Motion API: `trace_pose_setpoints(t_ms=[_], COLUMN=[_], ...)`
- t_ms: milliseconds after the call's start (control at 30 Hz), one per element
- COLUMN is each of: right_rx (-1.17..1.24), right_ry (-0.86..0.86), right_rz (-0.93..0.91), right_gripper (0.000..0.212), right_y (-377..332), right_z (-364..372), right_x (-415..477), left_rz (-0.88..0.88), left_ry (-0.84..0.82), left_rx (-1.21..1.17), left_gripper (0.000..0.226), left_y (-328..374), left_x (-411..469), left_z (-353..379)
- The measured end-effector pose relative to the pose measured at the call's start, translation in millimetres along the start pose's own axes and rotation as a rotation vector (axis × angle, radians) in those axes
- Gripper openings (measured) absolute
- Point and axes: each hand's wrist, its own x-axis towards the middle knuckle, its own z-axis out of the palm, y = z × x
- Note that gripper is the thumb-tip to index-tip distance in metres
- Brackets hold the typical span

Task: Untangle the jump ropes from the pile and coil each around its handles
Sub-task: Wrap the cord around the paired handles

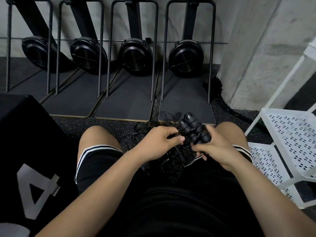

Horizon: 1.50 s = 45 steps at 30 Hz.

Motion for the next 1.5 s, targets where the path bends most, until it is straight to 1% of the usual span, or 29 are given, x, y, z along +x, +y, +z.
trace_pose_setpoints(t_ms=[33,100,200,300,367,433,500,533,567,667,767,833,900,967,1000,1067,1200,1300,1400,1433,1500], right_rx=[-0.049,-0.137,-0.216,-0.208,-0.124,0.015,0.190,0.277,0.347,0.442,0.415,0.298,0.134,-0.019,-0.087,-0.177,-0.229,-0.214,-0.149,-0.112,-0.004], right_ry=[-0.045,-0.188,-0.478,-0.754,-0.875,-0.873,-0.764,-0.691,-0.613,-0.354,-0.104,0.022,0.078,0.035,-0.023,-0.193,-0.539,-0.708,-0.765,-0.753,-0.690], right_rz=[0.023,0.079,0.154,0.157,0.107,0.031,-0.042,-0.074,-0.099,-0.129,-0.112,-0.078,-0.016,0.037,0.056,0.091,0.124,0.125,0.090,0.065,0.008], right_gripper=[0.054,0.049,0.045,0.048,0.052,0.056,0.058,0.058,0.057,0.046,0.053,0.054,0.054,0.055,0.054,0.053,0.055,0.058,0.059,0.063,0.070], right_y=[2,3,-3,-19,-28,-34,-38,-39,-39,-38,-29,-18,-5,6,9,10,-1,-16,-31,-35,-40], right_z=[0,1,0,-7,-12,-14,-11,-9,-7,-1,-3,-8,-14,-16,-15,-11,-5,-6,-10,-11,-13], right_x=[0,-4,-14,-25,-31,-36,-36,-35,-33,-26,-13,-4,2,4,3,0,-14,-25,-32,-34,-35], left_rz=[-0.004,-0.014,0.000,0.017,0.018,0.049,0.082,0.080,0.059,-0.002,-0.040,-0.043,-0.040,-0.038,-0.033,-0.024,0.002,0.044,0.059,0.047,0.004], left_ry=[0.002,0.027,0.095,0.084,0.052,0.027,0.021,0.038,0.058,0.040,-0.024,-0.058,-0.067,-0.044,-0.025,0.012,0.053,0.040,0.021,0.007,-0.014], left_rx=[-0.008,-0.055,-0.093,-0.161,-0.244,-0.354,-0.443,-0.438,-0.388,-0.208,-0.148,-0.128,-0.125,-0.143,-0.155,-0.177,-0.183,-0.210,-0.292,-0.357,-0.493], left_gripper=[0.025,0.028,0.036,0.039,0.040,0.039,0.025,0.025,0.030,0.038,0.033,0.029,0.027,0.028,0.029,0.031,0.030,0.029,0.031,0.032,0.022], left_y=[1,1,-2,-2,0,0,-1,-2,-2,-2,-1,0,1,2,1,2,-3,-5,-5,-4,-5], left_x=[0,-1,0,-1,-2,-2,-1,-1,0,1,0,-2,-3,-3,-2,-2,0,1,0,-1,-1], left_z=[-1,-3,-7,-10,-11,-10,-9,-7,-4,4,9,10,9,7,6,3,-1,-3,-5,-4,-2])
